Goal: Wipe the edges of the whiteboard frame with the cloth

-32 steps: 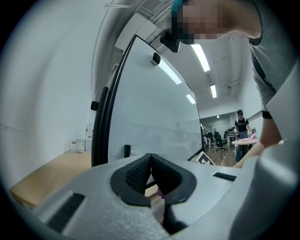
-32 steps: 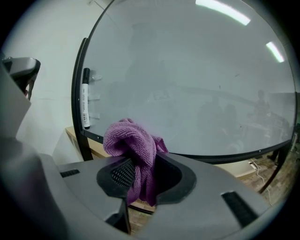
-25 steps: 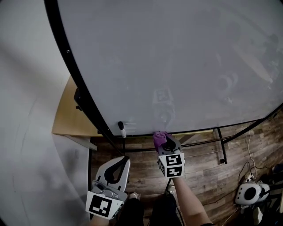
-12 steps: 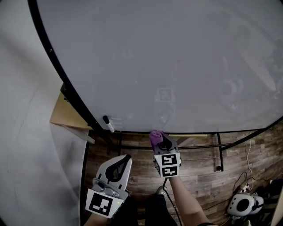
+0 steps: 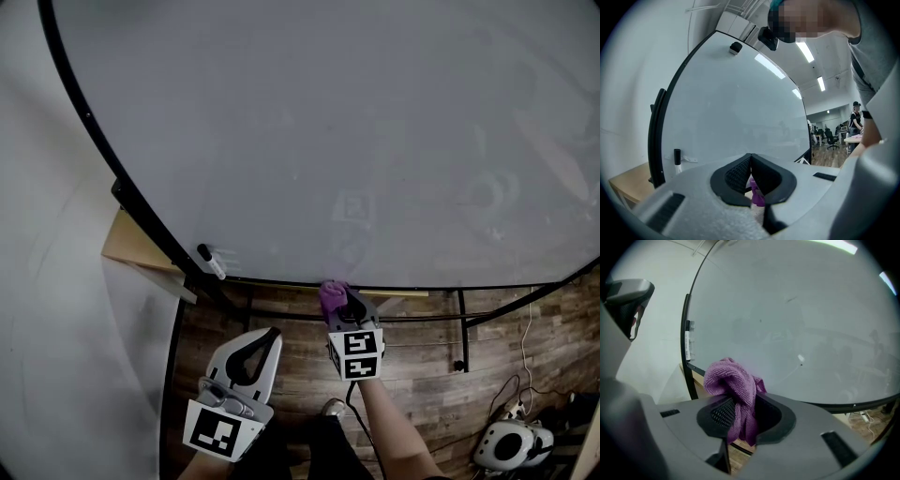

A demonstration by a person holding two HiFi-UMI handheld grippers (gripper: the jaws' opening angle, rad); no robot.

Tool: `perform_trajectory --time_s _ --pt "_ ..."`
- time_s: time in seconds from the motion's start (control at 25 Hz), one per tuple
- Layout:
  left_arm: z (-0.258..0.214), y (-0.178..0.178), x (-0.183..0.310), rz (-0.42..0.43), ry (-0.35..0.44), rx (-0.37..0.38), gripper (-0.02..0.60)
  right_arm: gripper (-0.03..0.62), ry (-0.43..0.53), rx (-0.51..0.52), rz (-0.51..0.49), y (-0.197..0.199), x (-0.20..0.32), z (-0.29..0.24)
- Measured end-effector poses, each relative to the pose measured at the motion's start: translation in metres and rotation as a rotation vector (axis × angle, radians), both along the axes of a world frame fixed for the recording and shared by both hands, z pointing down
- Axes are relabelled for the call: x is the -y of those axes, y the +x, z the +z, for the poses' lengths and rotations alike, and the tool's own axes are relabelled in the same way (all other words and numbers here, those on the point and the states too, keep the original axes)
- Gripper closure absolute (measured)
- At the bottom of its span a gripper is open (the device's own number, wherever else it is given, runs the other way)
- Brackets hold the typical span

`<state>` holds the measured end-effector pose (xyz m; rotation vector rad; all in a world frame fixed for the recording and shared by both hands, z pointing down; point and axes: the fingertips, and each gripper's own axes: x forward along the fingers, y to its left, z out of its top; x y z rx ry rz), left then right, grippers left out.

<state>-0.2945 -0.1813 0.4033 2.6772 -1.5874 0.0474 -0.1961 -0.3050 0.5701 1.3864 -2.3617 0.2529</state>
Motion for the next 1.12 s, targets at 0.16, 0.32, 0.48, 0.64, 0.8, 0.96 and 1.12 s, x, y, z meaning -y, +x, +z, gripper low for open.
perform_trajectory --time_s 0.16,0.32,0.48,0.64,0.8,0.96,1.12 --pt "-0.002 0.015 0.002 -0.012 0.005 -0.008 0.563 0.493 -0.001 0.003 0.011 0.022 0.0 -0.001" --pt "-0.005 0.032 0.003 -0.016 0.015 -0.011 0.563 0.493 0.002 -0.003 0.021 0.045 0.002 -0.001" --pt "-0.006 0.047 0.004 -0.024 0.016 -0.013 0.563 0.493 0.004 -0.009 0.033 0.067 0.004 -0.001" --pt "-0.008 0.059 0.003 -0.035 0.019 -0.015 0.563 0.493 0.0 -0.006 0.056 0.09 0.005 -0.002" --pt "-0.01 0.072 0.002 -0.043 0.027 -0.012 0.563 0.493 -0.002 -0.001 0.082 0.116 0.007 -0.002" --pt "-0.013 0.084 -0.002 -0.05 0.038 -0.005 0.563 0.493 -0.004 0.0 0.1 0.138 0.009 -0.002" --pt "-0.015 0.091 -0.005 -0.057 0.048 -0.005 0.563 0.491 -0.01 -0.004 0.115 0.154 0.011 0.001"
